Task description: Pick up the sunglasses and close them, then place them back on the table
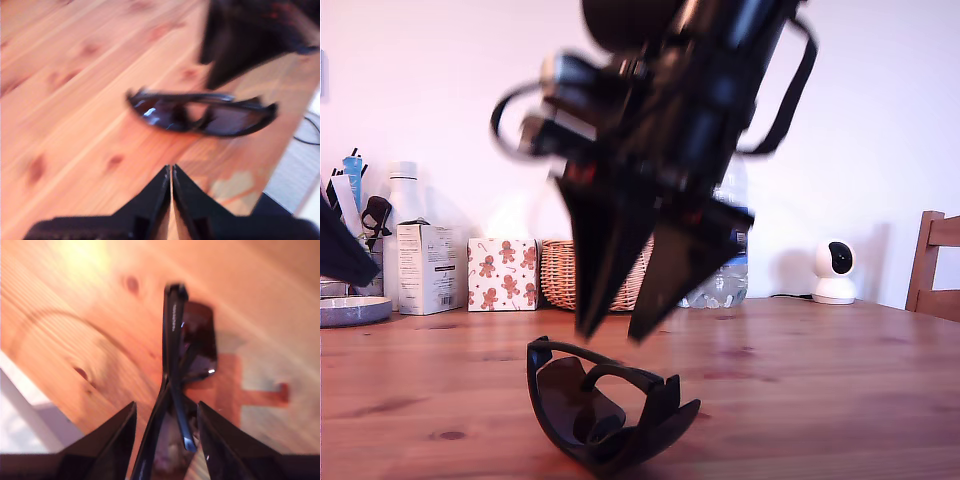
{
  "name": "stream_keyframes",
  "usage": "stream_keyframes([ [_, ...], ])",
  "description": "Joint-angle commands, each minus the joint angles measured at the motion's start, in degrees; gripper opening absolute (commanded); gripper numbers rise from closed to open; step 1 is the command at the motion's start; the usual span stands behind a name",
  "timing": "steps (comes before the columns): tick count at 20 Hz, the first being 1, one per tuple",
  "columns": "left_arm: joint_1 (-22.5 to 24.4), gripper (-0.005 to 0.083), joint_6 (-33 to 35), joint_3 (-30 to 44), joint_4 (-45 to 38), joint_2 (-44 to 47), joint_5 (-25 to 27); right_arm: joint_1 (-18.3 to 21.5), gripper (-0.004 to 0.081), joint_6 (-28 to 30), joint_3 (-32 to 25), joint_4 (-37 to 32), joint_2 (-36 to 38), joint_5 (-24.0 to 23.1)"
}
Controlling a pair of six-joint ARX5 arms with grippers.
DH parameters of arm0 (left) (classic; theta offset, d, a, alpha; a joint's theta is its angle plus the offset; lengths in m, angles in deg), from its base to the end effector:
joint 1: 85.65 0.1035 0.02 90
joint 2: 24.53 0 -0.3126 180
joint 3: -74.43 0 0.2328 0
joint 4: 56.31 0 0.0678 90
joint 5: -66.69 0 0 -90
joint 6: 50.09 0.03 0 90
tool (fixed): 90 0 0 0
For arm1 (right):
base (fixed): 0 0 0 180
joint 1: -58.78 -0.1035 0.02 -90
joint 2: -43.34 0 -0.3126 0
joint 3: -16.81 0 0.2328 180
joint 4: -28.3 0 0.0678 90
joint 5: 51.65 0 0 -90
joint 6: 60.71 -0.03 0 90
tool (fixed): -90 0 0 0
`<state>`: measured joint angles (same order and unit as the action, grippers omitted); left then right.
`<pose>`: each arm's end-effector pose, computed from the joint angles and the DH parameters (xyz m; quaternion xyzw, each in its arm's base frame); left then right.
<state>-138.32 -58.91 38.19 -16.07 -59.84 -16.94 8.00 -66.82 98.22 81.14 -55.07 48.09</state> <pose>0.0470 -0.0562 0.2261 0.0987 0.3203 -0.3466 0.8761 0.1996 0.2526 0.2533 -0.1626 0.5574 0.3840 0.7179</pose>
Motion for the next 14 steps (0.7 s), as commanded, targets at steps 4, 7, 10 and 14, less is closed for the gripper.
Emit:
stream_keyframes([
  [4,-0.02,-0.0021,-0.42,1.09,-0.02,1.31,1.14,-1.49,0.0347,0.2,-1.09,-0.61,-2.19,-0.26],
  [7,-0.02,-0.0021,-0.79,1.09,0.2,1.29,1.2,-2.12,0.0313,0.81,-1.09,-0.31,-3.23,-2.36],
  [10,-0.02,-0.0021,-0.87,1.09,0.2,1.27,1.2,-2.29,0.0174,1.6,-1.09,-1.25,-3.23,-2.86],
  [14,-0.02,-0.0021,-0.96,1.09,0.22,1.25,1.2,-2.29,0.0112,1.68,-1.09,-1.14,-3.23,-2.73],
])
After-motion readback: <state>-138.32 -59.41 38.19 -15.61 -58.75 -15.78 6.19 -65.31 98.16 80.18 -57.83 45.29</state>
